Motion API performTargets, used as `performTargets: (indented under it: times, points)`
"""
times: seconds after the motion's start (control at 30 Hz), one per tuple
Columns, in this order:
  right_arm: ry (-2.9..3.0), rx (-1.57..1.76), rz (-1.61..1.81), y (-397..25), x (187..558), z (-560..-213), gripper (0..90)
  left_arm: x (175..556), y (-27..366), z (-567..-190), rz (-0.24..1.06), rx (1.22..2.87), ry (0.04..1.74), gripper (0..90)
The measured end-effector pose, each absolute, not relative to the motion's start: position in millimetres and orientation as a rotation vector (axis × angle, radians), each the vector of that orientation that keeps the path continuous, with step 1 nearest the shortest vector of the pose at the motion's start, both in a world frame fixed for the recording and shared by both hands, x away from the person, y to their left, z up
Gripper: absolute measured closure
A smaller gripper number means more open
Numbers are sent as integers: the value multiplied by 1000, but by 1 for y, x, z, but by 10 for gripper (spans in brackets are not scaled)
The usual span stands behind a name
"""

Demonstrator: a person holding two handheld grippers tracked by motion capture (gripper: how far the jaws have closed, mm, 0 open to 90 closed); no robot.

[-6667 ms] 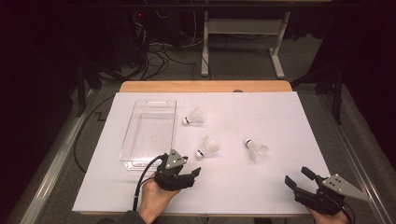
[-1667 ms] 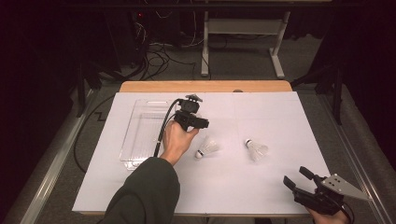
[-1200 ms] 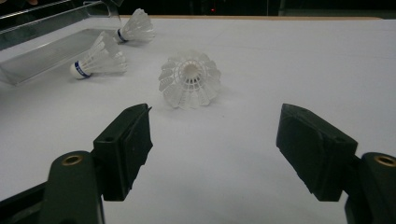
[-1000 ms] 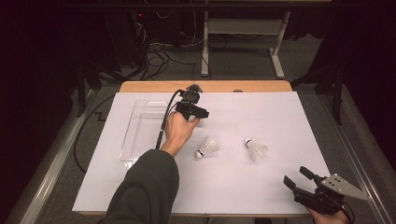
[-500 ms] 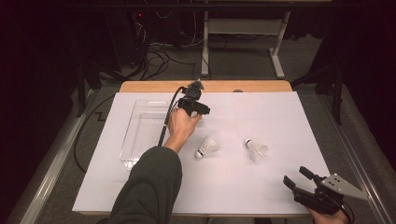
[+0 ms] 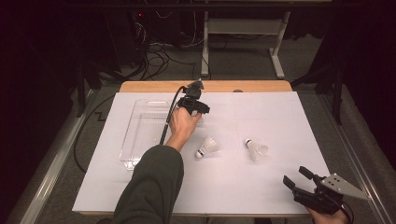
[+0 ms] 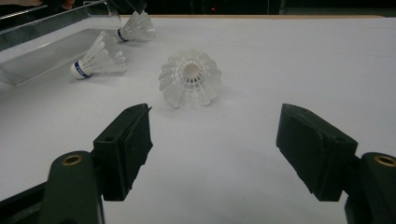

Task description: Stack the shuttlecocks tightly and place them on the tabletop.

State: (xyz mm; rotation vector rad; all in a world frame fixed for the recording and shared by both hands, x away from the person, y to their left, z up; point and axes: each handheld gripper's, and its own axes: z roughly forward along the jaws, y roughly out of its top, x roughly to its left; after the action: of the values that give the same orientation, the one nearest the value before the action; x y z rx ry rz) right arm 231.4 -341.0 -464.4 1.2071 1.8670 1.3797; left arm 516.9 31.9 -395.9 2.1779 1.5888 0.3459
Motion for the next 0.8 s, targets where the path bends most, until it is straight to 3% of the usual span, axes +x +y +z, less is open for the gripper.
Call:
performTargets:
  times: [0.5, 0.8]
  points:
    - [1871, 1207, 1386, -341, 231, -465, 273, 525, 26, -400, 365, 2212, 1639, 387]
    - [1871, 1205, 1386, -341, 231, -465, 275, 526, 29, -404, 369, 2240, 1633, 499]
